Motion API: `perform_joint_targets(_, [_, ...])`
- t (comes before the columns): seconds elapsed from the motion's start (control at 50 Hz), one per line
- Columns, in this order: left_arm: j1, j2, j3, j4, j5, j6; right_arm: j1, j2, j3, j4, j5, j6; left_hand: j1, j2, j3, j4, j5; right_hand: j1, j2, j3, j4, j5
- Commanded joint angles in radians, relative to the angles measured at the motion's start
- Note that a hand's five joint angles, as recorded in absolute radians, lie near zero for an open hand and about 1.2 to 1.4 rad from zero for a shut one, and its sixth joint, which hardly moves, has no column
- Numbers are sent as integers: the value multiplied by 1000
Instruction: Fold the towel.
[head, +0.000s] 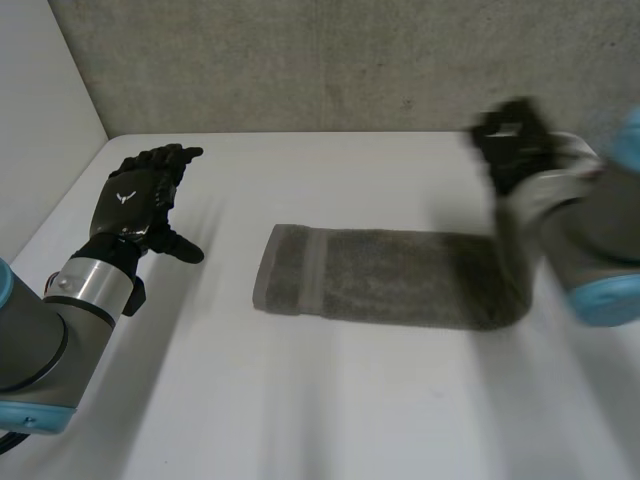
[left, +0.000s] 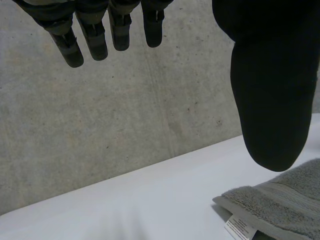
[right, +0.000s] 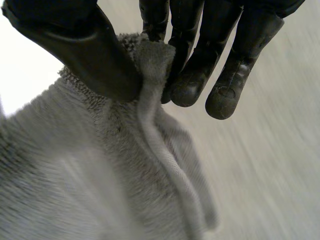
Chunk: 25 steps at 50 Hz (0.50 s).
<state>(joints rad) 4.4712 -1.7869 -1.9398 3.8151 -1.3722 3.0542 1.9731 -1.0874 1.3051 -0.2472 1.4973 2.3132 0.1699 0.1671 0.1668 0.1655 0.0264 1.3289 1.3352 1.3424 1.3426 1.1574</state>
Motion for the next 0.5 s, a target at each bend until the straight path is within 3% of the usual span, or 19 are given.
perform_joint_targets(0.02, [0, 0, -10, 20, -1, 9, 314, 208, -170, 5, 15, 9, 5, 7, 8, 9, -26, 67, 61, 54, 54, 64])
perform_joint_targets(0.2, [-4, -9, -19, 51, -1, 12, 432, 363, -205, 0, 0, 21, 5, 7, 8, 9, -26, 67, 61, 54, 54, 64])
perform_joint_targets(0.22, [-4, -12, -19, 55, -1, 12, 432, 354, -201, 0, 3, 35, 5, 7, 8, 9, -26, -315, -322, -329, -329, -318])
perform_joint_targets(0.24, [-4, -12, -19, 55, -1, 12, 432, 354, -201, 0, 3, 35, 5, 7, 8, 9, -26, -319, -325, -333, -333, -322])
perform_joint_targets(0.28, [-9, -16, -15, 57, -1, 12, 431, 304, -179, 6, 20, 90, 5, 7, 8, 9, -26, -1154, -1161, -1168, -1168, -1157])
perform_joint_targets(0.36, [-16, -17, 2, 54, 1, 11, 409, 201, -115, 17, 34, 184, 5, 7, 8, 9, -26, -1154, -1161, -1168, -1168, -1157])
perform_joint_targets(0.5, [-82, -48, 100, 14, -1, 9, 213, -28, 117, 48, 41, 337, 11, 14, 14, 16, -20, -1154, -1161, -1168, -1168, -1157])
